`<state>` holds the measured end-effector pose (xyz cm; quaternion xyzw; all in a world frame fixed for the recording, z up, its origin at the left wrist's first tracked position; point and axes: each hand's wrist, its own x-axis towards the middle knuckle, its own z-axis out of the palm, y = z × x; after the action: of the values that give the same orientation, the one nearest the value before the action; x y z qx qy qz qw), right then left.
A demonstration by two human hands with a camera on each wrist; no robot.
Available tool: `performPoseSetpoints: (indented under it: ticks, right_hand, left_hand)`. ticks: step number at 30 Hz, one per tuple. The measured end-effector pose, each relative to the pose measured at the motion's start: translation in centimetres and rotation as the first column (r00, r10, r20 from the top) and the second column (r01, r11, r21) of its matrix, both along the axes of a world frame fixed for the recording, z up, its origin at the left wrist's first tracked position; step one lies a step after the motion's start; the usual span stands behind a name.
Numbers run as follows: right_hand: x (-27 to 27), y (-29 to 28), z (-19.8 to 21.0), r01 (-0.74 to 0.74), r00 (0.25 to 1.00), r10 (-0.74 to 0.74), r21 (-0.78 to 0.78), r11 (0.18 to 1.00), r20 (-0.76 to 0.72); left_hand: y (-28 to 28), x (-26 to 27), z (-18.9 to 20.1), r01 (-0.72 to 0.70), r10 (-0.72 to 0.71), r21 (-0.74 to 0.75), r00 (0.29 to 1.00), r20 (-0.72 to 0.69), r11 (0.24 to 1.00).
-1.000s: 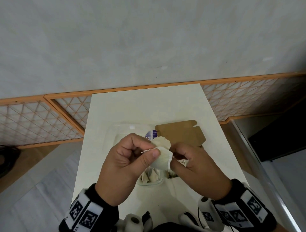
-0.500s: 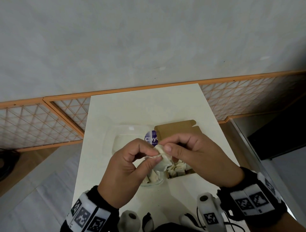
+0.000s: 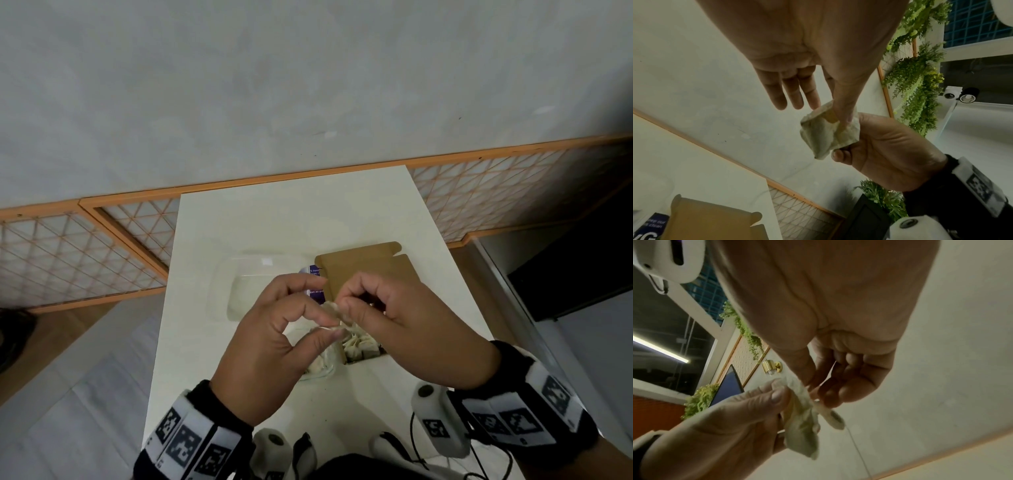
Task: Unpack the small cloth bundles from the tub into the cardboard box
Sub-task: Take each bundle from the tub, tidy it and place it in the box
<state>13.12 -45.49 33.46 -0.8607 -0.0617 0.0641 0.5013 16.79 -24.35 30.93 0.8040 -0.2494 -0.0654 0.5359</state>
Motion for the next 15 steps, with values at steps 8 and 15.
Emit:
performPoseSetpoints:
  ticks: [8,15]
  right_hand:
    - [-0.4,-0.2,-1.5,-0.039,0.999,0.039,0.027,0.999,0.000]
    - [-1.1,0.2,-5.8,-0.049,0.996,0.054,0.077,0.996,-0.064]
  left_hand:
    - [-0.5,0.2,-1.4,0.016,-0.017,-0.011,0.999,-0.028,1.000]
    - [-0.5,0.4,-4.1,-0.008,-0.016,-0.103,0.972,-0.236,0.995]
